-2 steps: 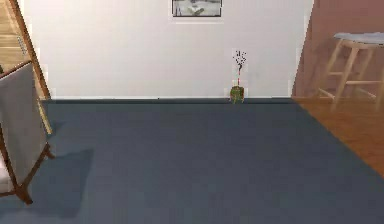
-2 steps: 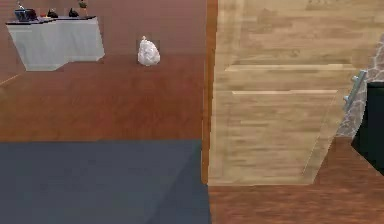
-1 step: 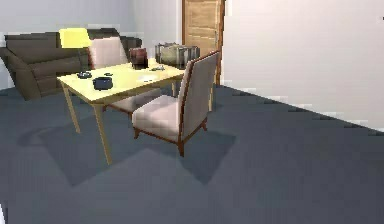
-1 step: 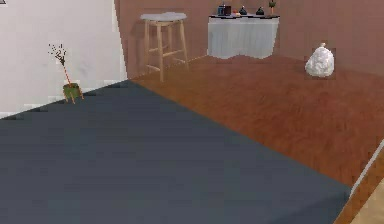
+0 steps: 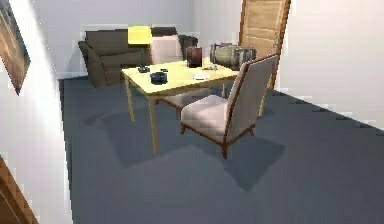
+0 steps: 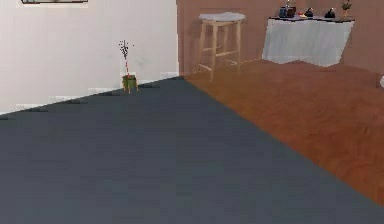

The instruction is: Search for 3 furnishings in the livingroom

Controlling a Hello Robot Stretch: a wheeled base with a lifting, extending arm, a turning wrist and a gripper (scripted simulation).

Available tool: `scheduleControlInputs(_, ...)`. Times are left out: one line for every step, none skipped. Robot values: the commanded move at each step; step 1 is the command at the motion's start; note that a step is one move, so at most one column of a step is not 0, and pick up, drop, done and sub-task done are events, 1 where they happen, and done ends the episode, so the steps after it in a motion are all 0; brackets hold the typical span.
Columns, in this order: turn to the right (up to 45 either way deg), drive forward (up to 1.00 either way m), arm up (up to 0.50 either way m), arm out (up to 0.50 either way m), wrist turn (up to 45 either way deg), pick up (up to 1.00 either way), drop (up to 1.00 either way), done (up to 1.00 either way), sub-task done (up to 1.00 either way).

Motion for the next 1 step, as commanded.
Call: scheduleControlInputs(0.0, 0.75, 0.00, 0.00, 0.0, 0.00, 0.00, 0.00, 0.00)
